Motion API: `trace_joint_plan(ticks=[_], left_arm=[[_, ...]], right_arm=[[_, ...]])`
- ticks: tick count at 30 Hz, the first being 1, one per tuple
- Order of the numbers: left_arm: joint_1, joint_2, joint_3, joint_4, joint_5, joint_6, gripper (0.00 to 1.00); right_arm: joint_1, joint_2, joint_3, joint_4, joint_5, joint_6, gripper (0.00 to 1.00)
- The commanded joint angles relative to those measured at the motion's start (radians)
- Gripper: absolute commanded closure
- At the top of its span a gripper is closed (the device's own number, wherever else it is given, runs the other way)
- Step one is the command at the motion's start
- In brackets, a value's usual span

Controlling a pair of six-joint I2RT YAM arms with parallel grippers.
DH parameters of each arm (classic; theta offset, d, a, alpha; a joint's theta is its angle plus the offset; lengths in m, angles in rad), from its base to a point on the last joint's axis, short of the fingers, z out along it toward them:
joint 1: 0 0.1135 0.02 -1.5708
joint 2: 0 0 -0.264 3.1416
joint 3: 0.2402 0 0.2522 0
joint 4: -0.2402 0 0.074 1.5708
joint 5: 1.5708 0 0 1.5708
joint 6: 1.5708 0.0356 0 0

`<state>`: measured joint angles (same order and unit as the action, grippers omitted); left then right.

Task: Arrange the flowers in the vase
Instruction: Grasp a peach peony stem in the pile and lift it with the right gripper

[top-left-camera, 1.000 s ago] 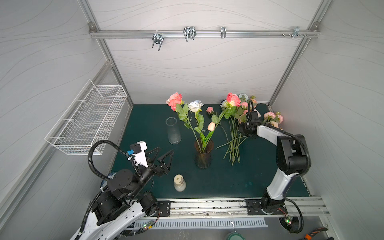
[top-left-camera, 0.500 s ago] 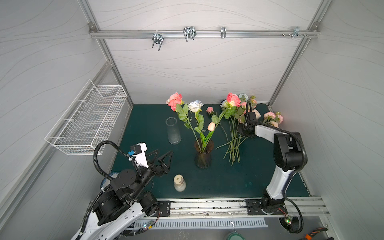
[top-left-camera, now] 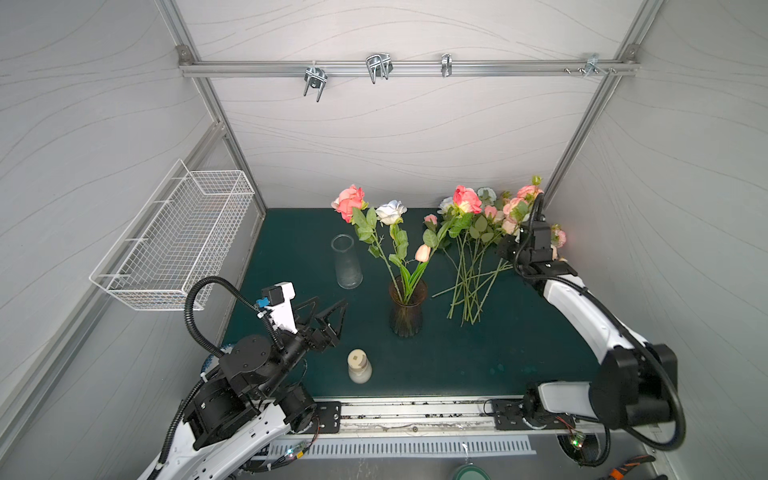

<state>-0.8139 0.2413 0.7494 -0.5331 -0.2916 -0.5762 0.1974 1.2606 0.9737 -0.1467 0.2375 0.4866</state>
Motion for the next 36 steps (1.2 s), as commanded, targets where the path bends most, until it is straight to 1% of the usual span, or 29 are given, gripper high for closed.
trace_joint_plan(ticks=[1, 4, 7, 9, 11, 14, 15, 18, 19, 23, 28, 30, 31, 33, 36], left_arm=[[-0.004, 0.014, 0.048, 0.030, 0.012, 0.013, 0.01], [-0.005, 0.022, 0.057, 0.029, 0.014, 0.014, 0.01], [-0.004, 0.029, 0.064, 0.031, 0.017, 0.013, 0.01], [-0.004, 0.029, 0.064, 0.034, 0.017, 0.009, 0.01], [-0.003, 0.028, 0.065, 0.034, 0.017, 0.007, 0.01], [-0.004, 0.027, 0.065, 0.031, 0.013, 0.004, 0.01], [-0.004, 0.028, 0.065, 0.030, 0.013, 0.001, 0.01], [-0.003, 0.030, 0.070, 0.029, 0.019, 0.001, 0.01], [-0.004, 0.029, 0.071, 0.030, 0.017, 0.001, 0.01], [-0.004, 0.034, 0.084, 0.036, 0.030, 0.006, 0.01], [-0.004, 0.044, 0.102, 0.056, 0.052, 0.021, 0.01], [-0.004, 0.054, 0.115, 0.058, 0.058, 0.025, 0.01], [-0.005, 0.059, 0.124, 0.057, 0.061, 0.029, 0.01], [-0.004, 0.075, 0.148, 0.054, 0.081, 0.040, 0.01], [-0.004, 0.104, 0.193, 0.028, 0.117, 0.050, 0.01]], right_arm=[[0.055, -0.082, -0.011, -0.006, 0.148, -0.053, 1.00], [0.118, -0.131, 0.008, -0.040, 0.291, -0.102, 1.00], [0.184, -0.166, 0.017, -0.025, 0.453, -0.165, 1.00], [0.234, -0.146, 0.041, -0.007, 0.608, -0.239, 1.00], [0.252, -0.124, 0.050, 0.022, 0.689, -0.282, 1.00], [0.255, -0.119, 0.042, 0.057, 0.733, -0.300, 1.00], [0.252, -0.123, 0.040, 0.065, 0.727, -0.304, 1.00], [0.259, -0.159, 0.037, 0.054, 0.612, -0.291, 1.00], [0.265, -0.176, 0.033, 0.052, 0.593, -0.288, 1.00], [0.323, -0.265, 0.034, 0.030, 0.581, -0.289, 1.00], [0.397, -0.399, 0.057, -0.046, 0.510, -0.268, 1.00], [0.426, -0.454, 0.062, -0.068, 0.438, -0.263, 1.00], [0.438, -0.484, 0.063, -0.072, 0.385, -0.263, 1.00], [0.451, -0.537, 0.064, -0.074, 0.226, -0.261, 1.00], [0.453, -0.569, 0.101, -0.124, 0.002, -0.226, 1.00]])
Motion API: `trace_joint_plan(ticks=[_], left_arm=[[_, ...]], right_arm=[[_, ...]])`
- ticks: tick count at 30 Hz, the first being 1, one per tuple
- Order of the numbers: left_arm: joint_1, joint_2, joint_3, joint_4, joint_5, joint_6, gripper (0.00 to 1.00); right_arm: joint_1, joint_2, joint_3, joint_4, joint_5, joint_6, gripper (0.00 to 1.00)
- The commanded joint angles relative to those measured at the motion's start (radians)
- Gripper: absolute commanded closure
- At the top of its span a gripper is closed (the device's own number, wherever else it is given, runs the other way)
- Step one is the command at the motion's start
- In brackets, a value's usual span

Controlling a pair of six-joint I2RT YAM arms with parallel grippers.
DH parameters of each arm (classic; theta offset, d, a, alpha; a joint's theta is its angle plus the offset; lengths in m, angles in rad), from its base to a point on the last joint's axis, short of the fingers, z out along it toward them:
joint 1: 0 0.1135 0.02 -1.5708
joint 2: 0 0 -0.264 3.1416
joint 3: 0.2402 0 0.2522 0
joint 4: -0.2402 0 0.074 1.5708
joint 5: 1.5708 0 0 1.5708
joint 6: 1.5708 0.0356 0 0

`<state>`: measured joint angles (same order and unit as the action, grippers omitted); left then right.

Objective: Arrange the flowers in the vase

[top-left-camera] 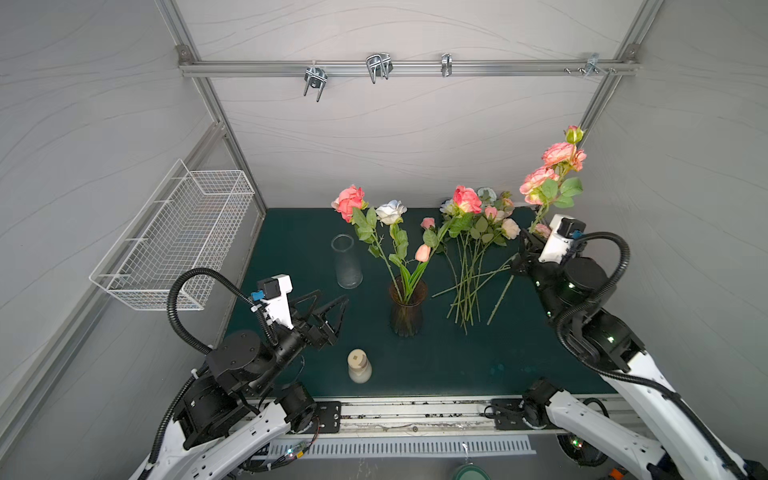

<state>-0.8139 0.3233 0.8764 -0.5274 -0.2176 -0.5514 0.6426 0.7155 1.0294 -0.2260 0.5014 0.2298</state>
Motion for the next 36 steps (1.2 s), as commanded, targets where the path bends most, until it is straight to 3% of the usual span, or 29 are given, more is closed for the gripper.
trace_joint_plan(ticks=[1, 8, 11, 18, 22, 29, 36], left_arm=[[-0.004, 0.031, 0.082, 0.015, 0.056, 0.028, 0.01], [-0.004, 0.108, 0.154, 0.035, 0.205, 0.057, 0.01], [-0.004, 0.165, 0.186, 0.051, 0.299, 0.064, 0.02], [-0.004, 0.303, 0.223, 0.118, 0.552, 0.045, 0.10], [-0.004, 0.369, 0.226, 0.151, 0.636, 0.021, 0.19], [-0.004, 0.421, 0.195, 0.240, 0.701, -0.027, 0.34], [-0.005, 0.432, 0.171, 0.279, 0.713, -0.047, 0.52]], right_arm=[[0.008, -0.026, 0.058, -0.059, -0.328, 0.038, 1.00], [0.019, 0.014, 0.098, -0.026, -0.797, 0.173, 1.00], [0.060, 0.048, 0.081, 0.042, -0.876, 0.240, 1.00], [0.207, 0.128, 0.099, 0.144, -0.866, 0.231, 1.00], [0.305, 0.189, 0.156, 0.155, -0.819, 0.190, 1.00], [0.434, 0.282, 0.180, 0.244, -0.706, 0.155, 1.00], [0.478, 0.352, 0.199, 0.317, -0.675, 0.164, 1.00]])
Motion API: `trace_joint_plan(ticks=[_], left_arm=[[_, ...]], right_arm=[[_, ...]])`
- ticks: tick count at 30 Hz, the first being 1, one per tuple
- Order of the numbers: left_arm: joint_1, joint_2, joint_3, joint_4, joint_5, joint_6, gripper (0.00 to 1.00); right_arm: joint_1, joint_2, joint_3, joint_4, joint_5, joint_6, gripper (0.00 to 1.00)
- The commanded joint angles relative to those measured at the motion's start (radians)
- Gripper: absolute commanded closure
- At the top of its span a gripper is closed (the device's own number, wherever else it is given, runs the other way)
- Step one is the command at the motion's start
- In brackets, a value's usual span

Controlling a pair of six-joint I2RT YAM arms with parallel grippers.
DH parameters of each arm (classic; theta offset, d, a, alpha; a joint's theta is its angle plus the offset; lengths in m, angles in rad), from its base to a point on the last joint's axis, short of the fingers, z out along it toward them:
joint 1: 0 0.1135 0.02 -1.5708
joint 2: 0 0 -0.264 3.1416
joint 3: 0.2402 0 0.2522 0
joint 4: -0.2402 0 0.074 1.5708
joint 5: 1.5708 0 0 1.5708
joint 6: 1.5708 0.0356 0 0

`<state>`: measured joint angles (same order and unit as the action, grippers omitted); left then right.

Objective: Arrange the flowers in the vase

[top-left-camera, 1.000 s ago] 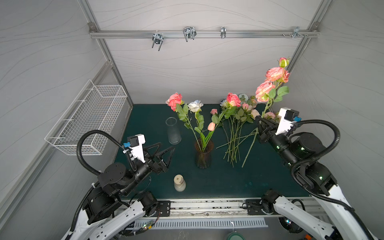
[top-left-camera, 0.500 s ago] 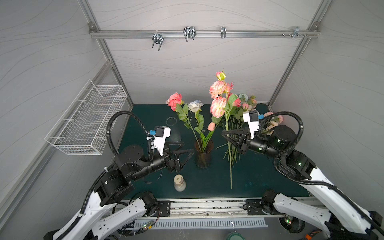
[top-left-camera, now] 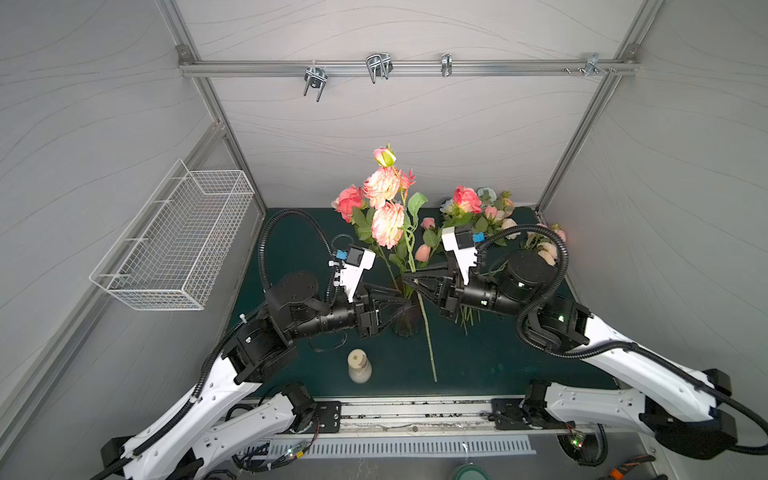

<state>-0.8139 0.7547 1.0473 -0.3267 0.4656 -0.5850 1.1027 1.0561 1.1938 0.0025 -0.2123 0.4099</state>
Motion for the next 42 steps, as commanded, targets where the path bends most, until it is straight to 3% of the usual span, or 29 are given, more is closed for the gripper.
trace_joint_plan(ticks=[1, 4, 10, 15, 23, 24, 26, 29, 42], left_arm=[[-0.005, 0.003, -0.001, 0.078, 0.029, -0.013, 0.54], [-0.004, 0.009, -0.003, 0.071, 0.022, -0.004, 0.57], [-0.005, 0.023, -0.004, 0.073, 0.017, 0.006, 0.73], [-0.004, 0.014, 0.000, 0.073, -0.003, 0.020, 0.98], [-0.005, 0.003, 0.008, 0.090, -0.053, 0.047, 1.00], [-0.005, 0.000, 0.009, 0.081, -0.076, 0.054, 1.00], [-0.005, -0.006, 0.012, 0.066, -0.126, 0.084, 1.00], [-0.004, -0.005, 0.032, 0.040, -0.179, 0.131, 1.00], [-0.009, 0.074, 0.063, 0.172, -0.463, 0.352, 1.00]], right_arm=[[0.023, 0.015, 0.037, 0.098, 0.043, -0.017, 1.00], [0.035, 0.034, 0.050, 0.116, 0.047, -0.016, 1.00], [0.049, 0.057, 0.062, 0.140, 0.050, -0.008, 1.00], [0.049, 0.056, 0.056, 0.139, 0.047, 0.000, 1.00], [0.049, 0.036, 0.022, 0.131, 0.079, 0.003, 0.99], [0.049, 0.029, 0.020, 0.125, 0.085, -0.001, 0.89], [0.049, 0.006, 0.008, 0.116, 0.102, -0.015, 0.48], [0.047, -0.050, -0.007, 0.094, 0.129, -0.050, 0.31], [-0.015, -0.440, -0.124, -0.089, 0.354, -0.168, 0.25]])
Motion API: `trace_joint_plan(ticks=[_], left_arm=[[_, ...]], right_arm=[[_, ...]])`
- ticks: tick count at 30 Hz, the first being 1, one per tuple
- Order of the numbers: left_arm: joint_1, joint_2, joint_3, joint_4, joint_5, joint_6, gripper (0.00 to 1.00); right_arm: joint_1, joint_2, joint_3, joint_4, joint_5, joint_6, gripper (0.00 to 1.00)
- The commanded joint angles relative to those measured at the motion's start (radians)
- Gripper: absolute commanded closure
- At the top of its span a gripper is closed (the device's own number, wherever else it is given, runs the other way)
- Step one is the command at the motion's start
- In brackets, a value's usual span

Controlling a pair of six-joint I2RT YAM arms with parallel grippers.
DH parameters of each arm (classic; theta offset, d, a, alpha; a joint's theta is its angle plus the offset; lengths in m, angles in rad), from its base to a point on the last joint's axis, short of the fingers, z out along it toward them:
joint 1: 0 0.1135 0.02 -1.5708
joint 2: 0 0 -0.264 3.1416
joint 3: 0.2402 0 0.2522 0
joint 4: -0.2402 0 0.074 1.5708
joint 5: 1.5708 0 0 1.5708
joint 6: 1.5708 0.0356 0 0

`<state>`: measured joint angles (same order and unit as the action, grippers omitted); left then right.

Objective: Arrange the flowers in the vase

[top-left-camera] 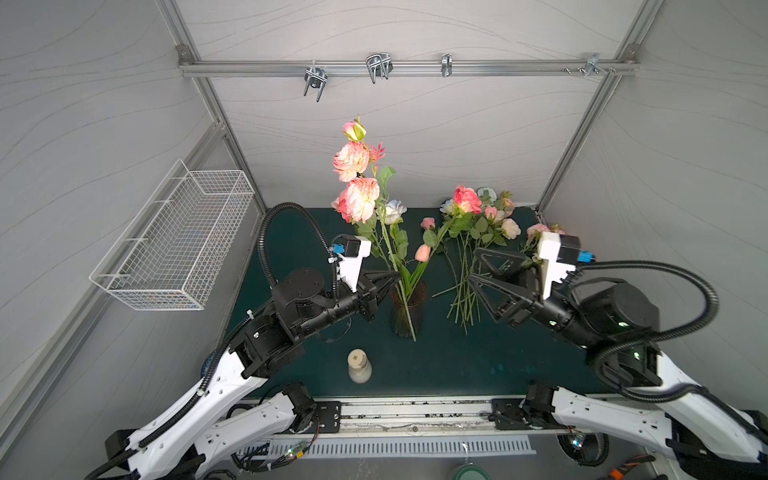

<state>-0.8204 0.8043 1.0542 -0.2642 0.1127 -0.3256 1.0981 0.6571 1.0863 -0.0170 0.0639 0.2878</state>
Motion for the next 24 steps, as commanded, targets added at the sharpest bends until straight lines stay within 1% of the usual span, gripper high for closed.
trace_joint_plan(ticks=[1, 3, 6, 9, 14, 18, 22, 24], left_arm=[[-0.009, 0.039, 0.058, 0.129, -0.136, 0.109, 1.00], [-0.033, 0.069, 0.054, 0.175, -0.202, 0.150, 1.00], [-0.087, 0.116, 0.051, 0.258, -0.326, 0.252, 1.00], [-0.111, 0.159, 0.073, 0.309, -0.387, 0.322, 1.00], [-0.112, 0.190, 0.074, 0.340, -0.404, 0.343, 1.00], [-0.113, 0.187, 0.070, 0.348, -0.394, 0.321, 1.00], [-0.112, 0.208, 0.164, 0.261, -0.347, 0.311, 1.00], [-0.112, 0.218, 0.182, 0.233, -0.341, 0.310, 1.00]], right_arm=[[-0.010, -0.061, -0.021, -0.085, 0.091, -0.054, 0.25], [-0.010, -0.091, -0.025, -0.111, 0.112, -0.068, 0.25], [-0.010, -0.124, -0.031, -0.129, 0.129, -0.078, 0.25], [-0.011, -0.143, -0.026, -0.146, 0.131, -0.087, 0.25], [-0.010, -0.167, -0.026, -0.176, 0.134, -0.101, 0.25], [-0.010, -0.181, -0.036, -0.182, 0.147, -0.107, 0.24], [-0.011, -0.180, -0.038, -0.183, 0.150, -0.112, 0.24], [-0.010, -0.184, -0.041, -0.182, 0.152, -0.113, 0.24]])
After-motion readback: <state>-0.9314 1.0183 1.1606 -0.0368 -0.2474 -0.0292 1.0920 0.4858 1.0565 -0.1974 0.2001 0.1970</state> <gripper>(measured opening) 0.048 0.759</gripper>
